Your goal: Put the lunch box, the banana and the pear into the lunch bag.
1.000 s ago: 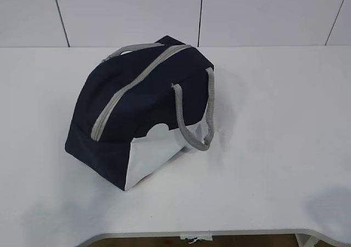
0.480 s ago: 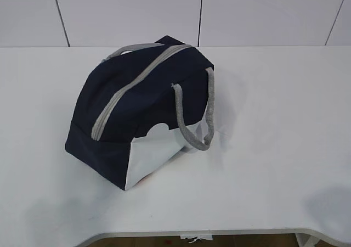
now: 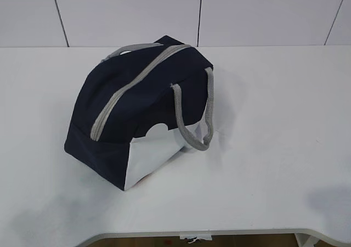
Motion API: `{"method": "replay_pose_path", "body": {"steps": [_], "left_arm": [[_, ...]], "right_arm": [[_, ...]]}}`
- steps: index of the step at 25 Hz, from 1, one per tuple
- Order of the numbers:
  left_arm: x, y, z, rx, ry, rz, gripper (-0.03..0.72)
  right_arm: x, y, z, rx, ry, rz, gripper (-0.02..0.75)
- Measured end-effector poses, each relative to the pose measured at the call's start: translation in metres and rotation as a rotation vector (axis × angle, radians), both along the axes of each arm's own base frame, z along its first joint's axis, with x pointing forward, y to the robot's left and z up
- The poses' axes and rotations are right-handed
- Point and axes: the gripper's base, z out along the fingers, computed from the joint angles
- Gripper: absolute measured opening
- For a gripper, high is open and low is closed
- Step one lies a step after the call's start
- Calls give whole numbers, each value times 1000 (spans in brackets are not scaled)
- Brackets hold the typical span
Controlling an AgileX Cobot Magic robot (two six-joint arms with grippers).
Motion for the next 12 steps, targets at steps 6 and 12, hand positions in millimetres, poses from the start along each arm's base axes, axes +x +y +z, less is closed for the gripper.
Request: {"method": "replay_pose_path", "body": {"steps": [6,12], "left_arm": [[0,-2,0,-17,2,27,237],[0,-3,0,-22,2,50,237]], "right_arm": [[0,2,0,5,0,-135,361],[0,2,0,6,2,-141,361]]}}
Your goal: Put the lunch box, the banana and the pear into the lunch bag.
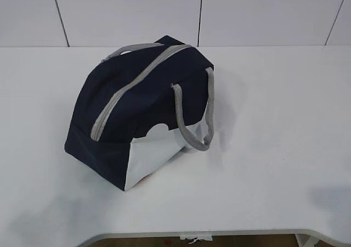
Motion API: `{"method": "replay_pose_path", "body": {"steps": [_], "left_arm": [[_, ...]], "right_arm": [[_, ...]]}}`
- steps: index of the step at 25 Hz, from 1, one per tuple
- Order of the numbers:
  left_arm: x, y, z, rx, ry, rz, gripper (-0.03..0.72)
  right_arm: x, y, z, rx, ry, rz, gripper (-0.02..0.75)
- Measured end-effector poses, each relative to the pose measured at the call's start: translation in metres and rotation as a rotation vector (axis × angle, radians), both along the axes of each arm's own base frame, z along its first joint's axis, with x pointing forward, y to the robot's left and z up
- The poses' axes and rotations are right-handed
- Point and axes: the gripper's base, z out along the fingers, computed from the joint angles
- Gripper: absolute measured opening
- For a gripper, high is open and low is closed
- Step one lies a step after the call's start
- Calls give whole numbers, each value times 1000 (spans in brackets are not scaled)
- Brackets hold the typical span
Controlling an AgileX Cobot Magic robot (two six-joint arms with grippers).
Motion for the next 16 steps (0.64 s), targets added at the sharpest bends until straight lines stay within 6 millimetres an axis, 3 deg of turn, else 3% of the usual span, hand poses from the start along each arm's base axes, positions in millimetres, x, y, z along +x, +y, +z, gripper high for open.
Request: {"method": "replay_pose_path", "body": {"steps": [16], "left_arm": [[0,0,0,0,0,9,237]], "right_arm": [[0,0,0,2,0,-1,361]]}}
